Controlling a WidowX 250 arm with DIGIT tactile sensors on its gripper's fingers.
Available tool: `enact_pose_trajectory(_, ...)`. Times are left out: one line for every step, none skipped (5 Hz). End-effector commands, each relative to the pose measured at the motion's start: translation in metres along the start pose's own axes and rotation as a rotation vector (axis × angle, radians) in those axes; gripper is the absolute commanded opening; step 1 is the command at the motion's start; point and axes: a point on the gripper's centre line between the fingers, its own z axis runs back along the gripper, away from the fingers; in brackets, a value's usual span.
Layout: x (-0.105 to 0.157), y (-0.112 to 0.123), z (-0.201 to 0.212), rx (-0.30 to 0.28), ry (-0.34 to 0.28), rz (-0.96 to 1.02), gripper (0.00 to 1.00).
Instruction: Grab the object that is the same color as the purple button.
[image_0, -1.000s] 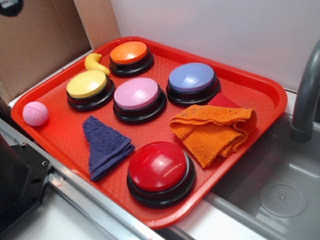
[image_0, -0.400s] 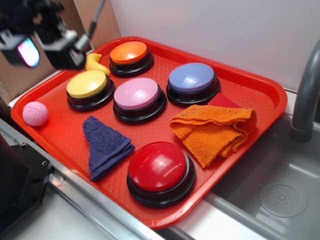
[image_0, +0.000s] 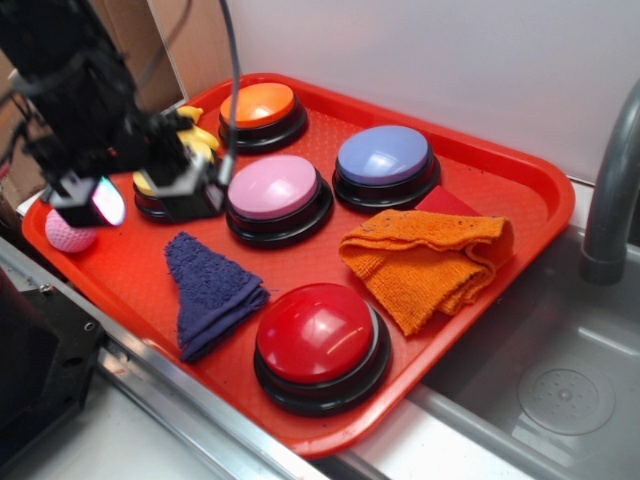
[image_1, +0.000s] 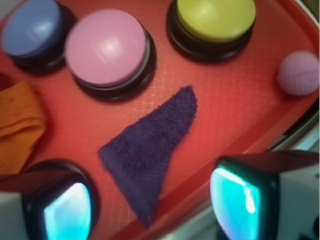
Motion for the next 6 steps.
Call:
enact_pose_trajectory(0.019, -0.002, -0.035, -0.008, 0.007, 0.148, 1.0)
enact_pose_trajectory(0.029, 0.001, -0.052, 0.01, 0.013, 0.202, 1.0)
enact_pose_trajectory(0.031, 0.002, -0.07, 0.001, 0.075, 0.227, 1.0)
enact_pose_trajectory(0.028, 0.002, -0.079, 0.022, 0.077, 0.217, 1.0)
enact_pose_trajectory(0.025, 0.0, -0.081, 0.012, 0.08, 0.205, 0.85)
enact_pose_trajectory(0.025, 0.0, -0.078, -0.005, 0.073, 0.211, 0.0)
